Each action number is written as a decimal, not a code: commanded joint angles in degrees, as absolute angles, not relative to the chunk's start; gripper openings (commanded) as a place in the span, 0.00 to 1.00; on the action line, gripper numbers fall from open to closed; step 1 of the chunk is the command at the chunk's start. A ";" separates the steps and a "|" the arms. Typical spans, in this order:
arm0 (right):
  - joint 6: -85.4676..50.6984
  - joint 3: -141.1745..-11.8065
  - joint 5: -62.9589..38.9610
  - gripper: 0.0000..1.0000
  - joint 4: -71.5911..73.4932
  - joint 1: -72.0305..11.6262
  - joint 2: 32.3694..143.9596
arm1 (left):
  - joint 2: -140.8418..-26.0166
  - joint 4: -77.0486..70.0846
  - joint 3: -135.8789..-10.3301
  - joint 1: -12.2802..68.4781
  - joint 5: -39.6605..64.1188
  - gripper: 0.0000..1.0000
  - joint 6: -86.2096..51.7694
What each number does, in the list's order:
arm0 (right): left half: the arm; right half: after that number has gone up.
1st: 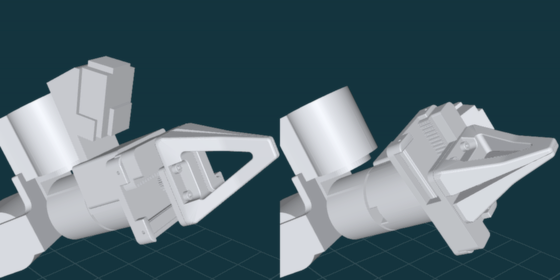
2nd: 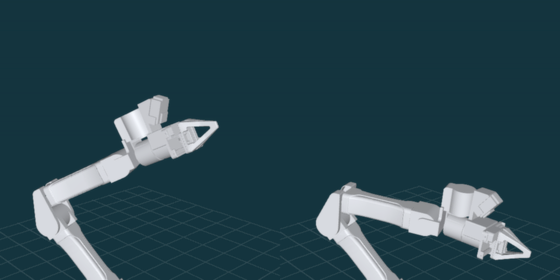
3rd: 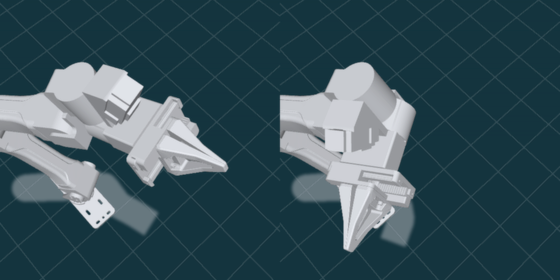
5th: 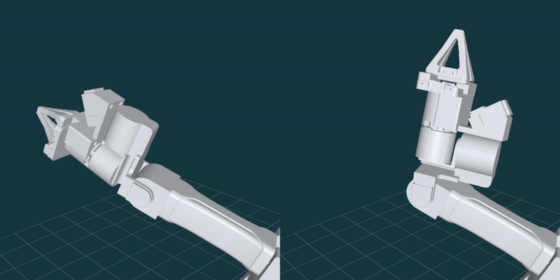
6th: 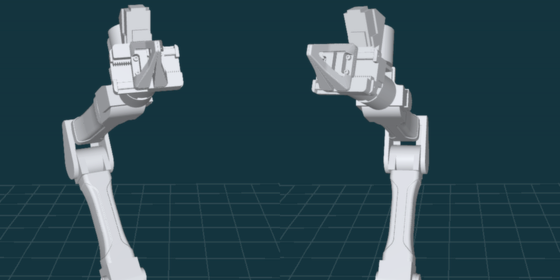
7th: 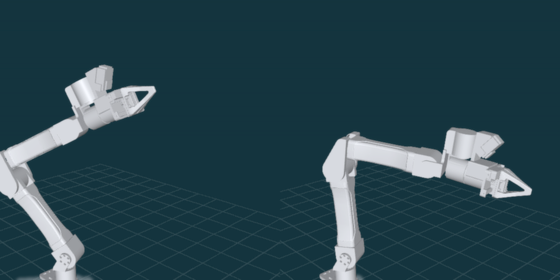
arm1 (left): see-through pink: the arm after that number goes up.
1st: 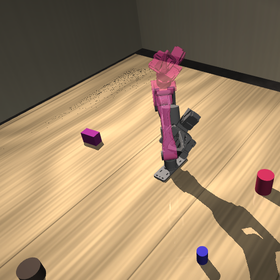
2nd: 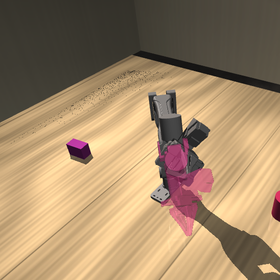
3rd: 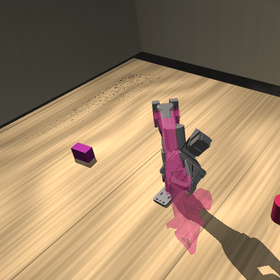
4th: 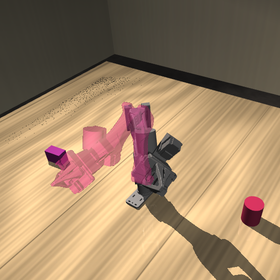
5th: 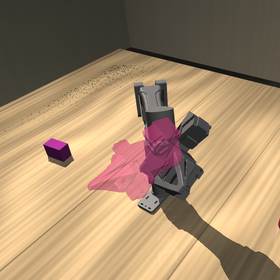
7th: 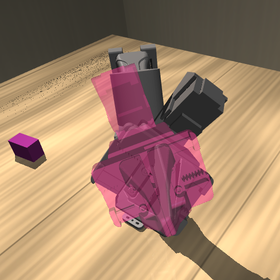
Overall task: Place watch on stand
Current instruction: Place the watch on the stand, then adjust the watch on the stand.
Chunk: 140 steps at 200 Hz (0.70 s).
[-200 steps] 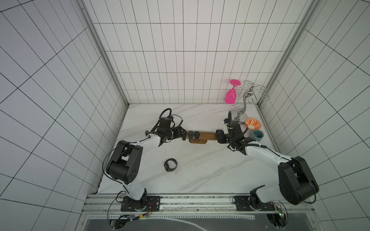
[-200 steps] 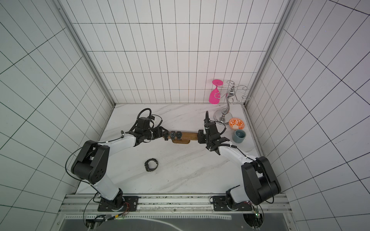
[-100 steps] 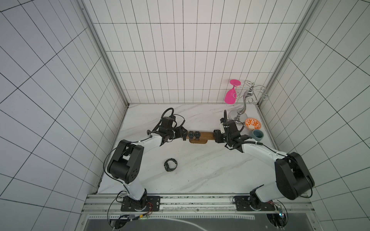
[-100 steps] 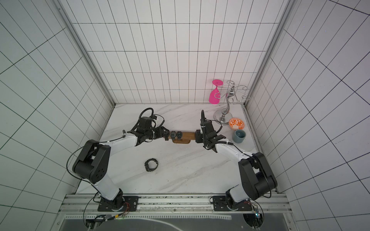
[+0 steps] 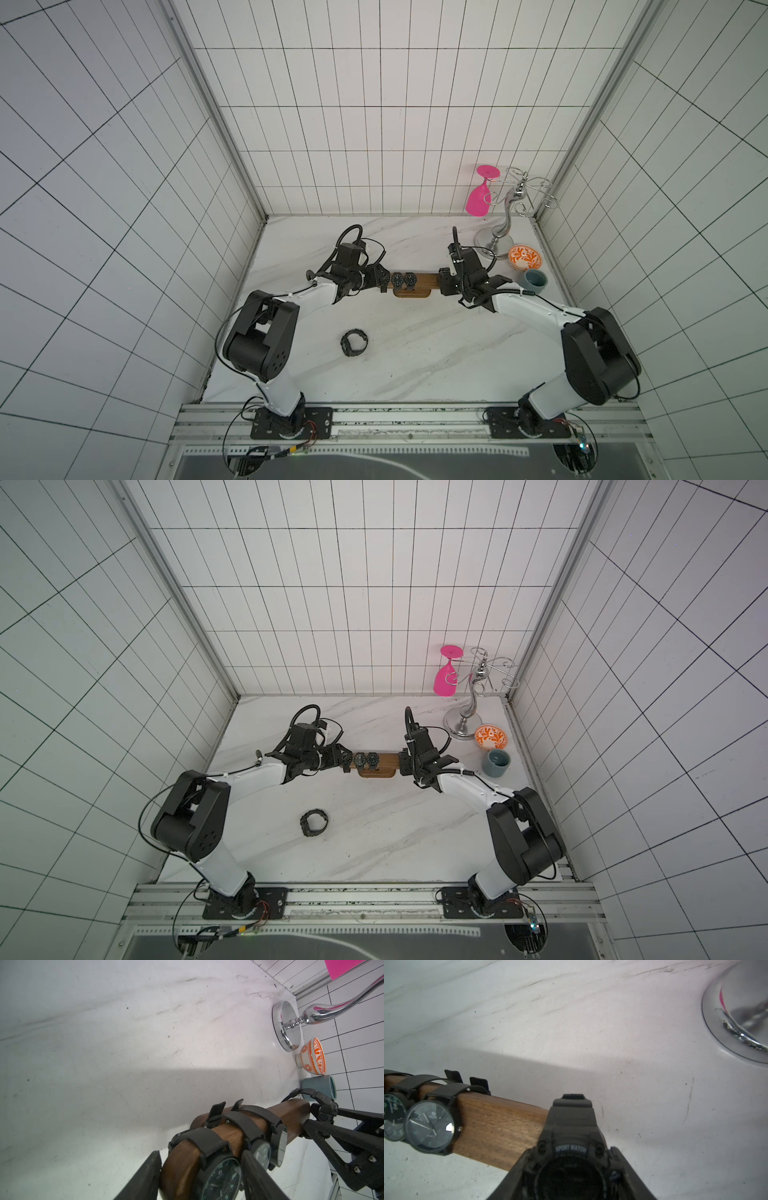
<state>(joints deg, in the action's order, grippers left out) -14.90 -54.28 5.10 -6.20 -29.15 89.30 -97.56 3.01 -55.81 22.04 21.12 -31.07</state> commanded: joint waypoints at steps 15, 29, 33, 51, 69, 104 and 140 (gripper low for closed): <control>-13.97 -60.95 3.86 0.37 -5.98 -31.81 90.83 | -97.67 2.41 -57.22 22.94 22.03 0.61 -30.28; -14.32 -60.63 4.63 0.40 -5.89 -31.74 90.49 | -97.45 2.71 -57.20 22.94 21.89 0.61 -30.23; -14.33 -60.56 4.80 0.42 -5.93 -31.81 90.39 | -97.46 2.72 -57.22 22.94 21.81 0.61 -30.16; -14.33 -60.30 5.43 0.50 -5.89 -31.82 90.05 | -97.38 2.80 -57.02 22.94 21.68 0.61 -30.17; -14.33 -60.21 5.84 0.57 -6.06 -31.79 89.74 | -97.24 2.74 -56.95 22.94 21.54 0.61 -30.26; -14.33 -60.23 7.53 0.77 -6.76 -31.73 88.78 | -96.99 2.81 -57.04 22.94 21.54 0.61 -30.26; -14.24 -60.22 6.95 0.76 -7.29 -31.48 87.98 | -96.75 3.07 -57.05 22.94 21.38 0.61 -30.19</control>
